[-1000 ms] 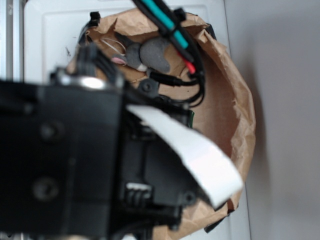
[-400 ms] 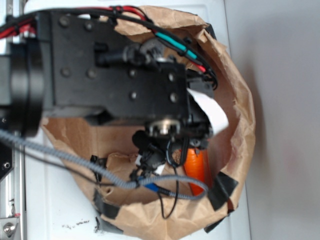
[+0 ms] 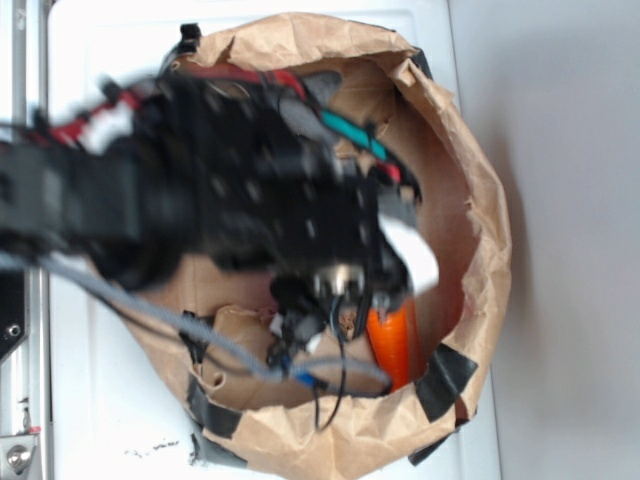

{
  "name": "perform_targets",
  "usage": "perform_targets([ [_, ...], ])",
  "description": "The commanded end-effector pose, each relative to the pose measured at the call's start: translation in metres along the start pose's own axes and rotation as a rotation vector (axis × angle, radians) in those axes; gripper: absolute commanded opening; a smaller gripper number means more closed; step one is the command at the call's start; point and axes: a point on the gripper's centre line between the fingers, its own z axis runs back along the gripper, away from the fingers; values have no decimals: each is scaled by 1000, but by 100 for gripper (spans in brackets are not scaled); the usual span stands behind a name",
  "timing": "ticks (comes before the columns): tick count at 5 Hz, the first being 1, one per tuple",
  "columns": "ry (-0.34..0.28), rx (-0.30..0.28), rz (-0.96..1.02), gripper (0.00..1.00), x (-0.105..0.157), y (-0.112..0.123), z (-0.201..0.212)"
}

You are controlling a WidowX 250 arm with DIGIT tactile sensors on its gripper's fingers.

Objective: Grab the wood chip.

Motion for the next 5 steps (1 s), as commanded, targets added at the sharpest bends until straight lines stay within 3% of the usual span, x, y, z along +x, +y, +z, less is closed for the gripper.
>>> perform_targets([
  [1, -34, -13, -20, 100, 27, -25, -34],
  [2, -31, 14, -5, 0, 27, -28, -35],
  [3, -57, 15, 5, 0, 25, -26, -21],
  [5, -217, -37, 83, 0, 11, -2, 63],
])
